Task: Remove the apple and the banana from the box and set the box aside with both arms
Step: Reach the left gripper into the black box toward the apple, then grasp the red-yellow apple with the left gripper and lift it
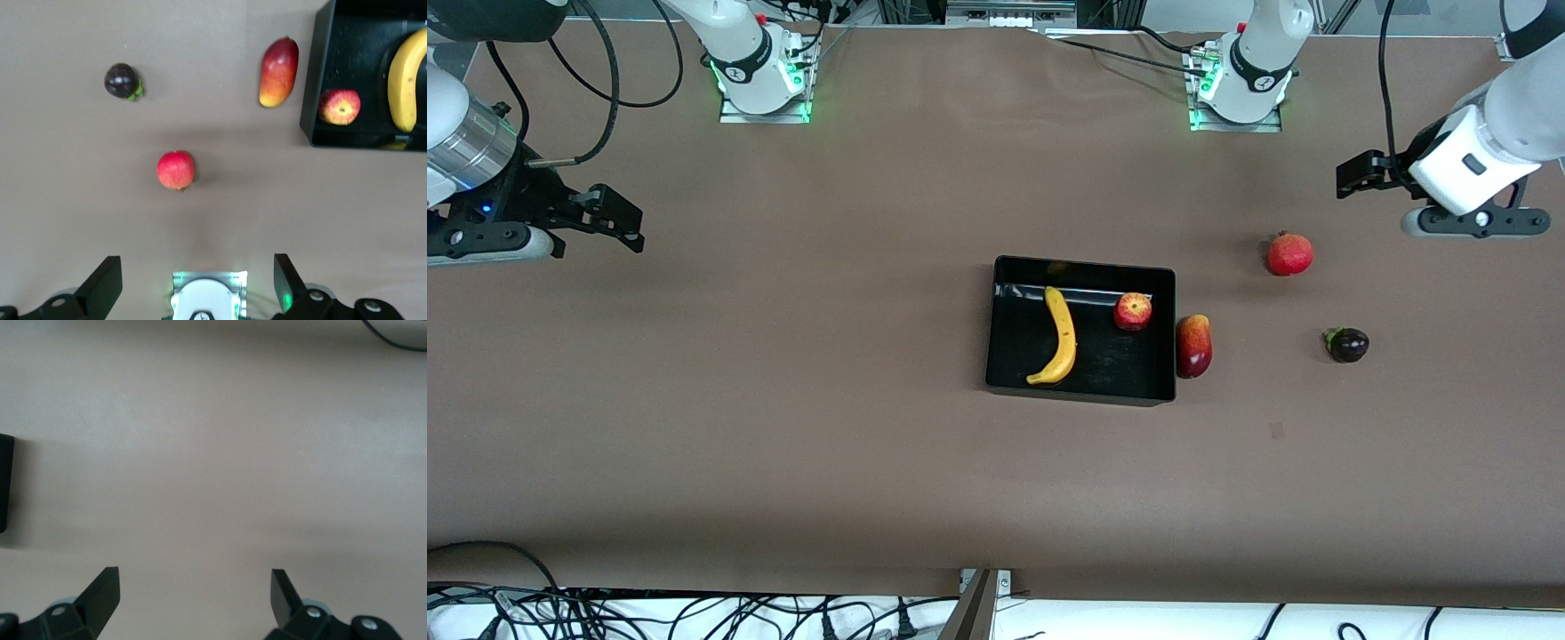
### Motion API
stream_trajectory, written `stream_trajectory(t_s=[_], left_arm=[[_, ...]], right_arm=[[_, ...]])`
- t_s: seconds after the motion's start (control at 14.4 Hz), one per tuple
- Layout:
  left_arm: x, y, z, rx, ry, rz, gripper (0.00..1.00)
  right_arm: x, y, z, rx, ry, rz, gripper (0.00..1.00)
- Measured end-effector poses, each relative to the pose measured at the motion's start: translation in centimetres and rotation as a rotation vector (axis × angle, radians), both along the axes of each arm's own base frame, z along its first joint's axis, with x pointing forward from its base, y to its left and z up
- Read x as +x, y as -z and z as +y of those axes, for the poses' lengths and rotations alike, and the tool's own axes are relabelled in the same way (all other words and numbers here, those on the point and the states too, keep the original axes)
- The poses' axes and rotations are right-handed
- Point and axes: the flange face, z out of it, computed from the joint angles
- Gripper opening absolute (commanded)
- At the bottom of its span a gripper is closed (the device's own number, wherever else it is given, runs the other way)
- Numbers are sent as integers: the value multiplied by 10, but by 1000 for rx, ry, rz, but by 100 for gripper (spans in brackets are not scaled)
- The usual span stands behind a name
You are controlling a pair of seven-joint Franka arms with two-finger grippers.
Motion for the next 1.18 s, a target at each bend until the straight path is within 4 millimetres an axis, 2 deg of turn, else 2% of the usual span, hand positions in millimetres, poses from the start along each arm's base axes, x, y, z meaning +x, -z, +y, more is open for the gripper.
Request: stream_trajectory(t_s=[0.14,0.35,0.49,0.69,0.97,1.18], left_arm=[[11,5,-14,0,24,15,100],[27,23,-38,-4,62,8,100],[38,41,-71,-1,72,-26,100],[45,84,-124,22,73,-4,100],[62,150,-159,38,42,-2,100],[64,187,-202,57,-39,-46,100]], right_arm=[[0,0,0,0,0,0,100],[0,0,0,0,0,-1,100],[0,0,0,0,0,-1,100],[0,-1,0,0,0,-1,100],[0,-1,0,0,0,-1,100],[0,-1,0,0,0,-1,100]])
